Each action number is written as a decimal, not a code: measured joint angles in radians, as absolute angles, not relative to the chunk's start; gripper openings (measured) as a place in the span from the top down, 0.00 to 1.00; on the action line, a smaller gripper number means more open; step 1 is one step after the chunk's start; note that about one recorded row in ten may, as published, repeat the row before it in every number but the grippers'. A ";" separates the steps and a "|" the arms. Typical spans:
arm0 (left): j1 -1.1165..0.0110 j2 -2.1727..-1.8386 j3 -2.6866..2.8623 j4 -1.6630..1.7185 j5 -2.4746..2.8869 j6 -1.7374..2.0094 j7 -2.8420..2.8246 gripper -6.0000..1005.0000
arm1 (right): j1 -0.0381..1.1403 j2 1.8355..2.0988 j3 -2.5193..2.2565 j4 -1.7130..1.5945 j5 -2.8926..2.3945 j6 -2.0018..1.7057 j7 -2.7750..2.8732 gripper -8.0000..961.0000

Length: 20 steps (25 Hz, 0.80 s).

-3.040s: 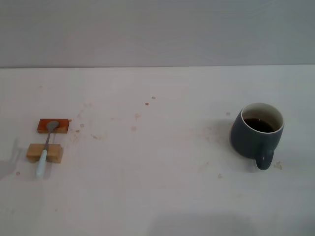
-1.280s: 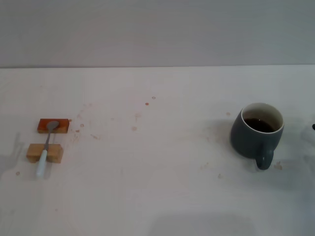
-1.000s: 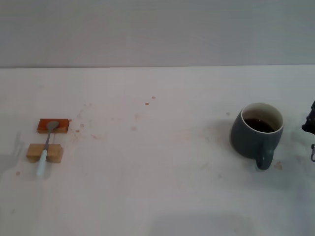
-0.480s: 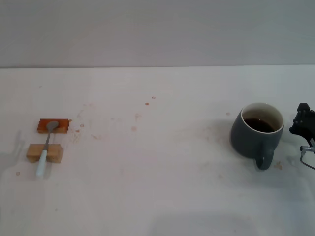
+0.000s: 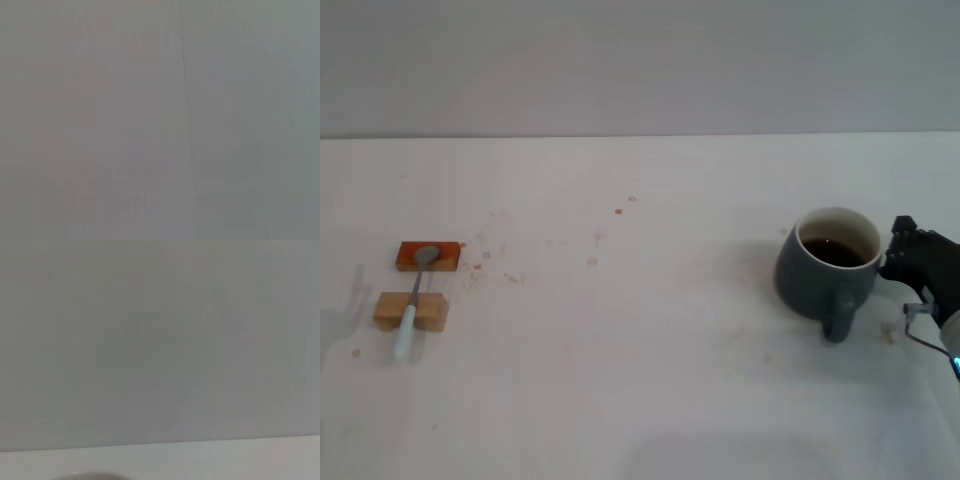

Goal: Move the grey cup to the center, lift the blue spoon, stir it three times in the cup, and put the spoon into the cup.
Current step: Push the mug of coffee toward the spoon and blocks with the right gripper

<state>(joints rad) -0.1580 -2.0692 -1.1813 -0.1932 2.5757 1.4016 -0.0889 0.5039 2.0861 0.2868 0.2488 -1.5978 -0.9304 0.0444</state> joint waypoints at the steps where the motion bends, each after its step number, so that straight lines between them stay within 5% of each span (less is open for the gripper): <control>1: -0.158 -2.069 -1.181 -0.193 2.576 1.403 -0.089 0.20 | 0.507 2.086 0.287 0.257 -1.610 -0.927 0.044 0.99; 20: -0.156 -2.069 -1.181 -0.193 2.576 1.405 -0.089 0.20 | 0.540 2.088 0.287 0.349 -1.763 -0.881 0.044 0.99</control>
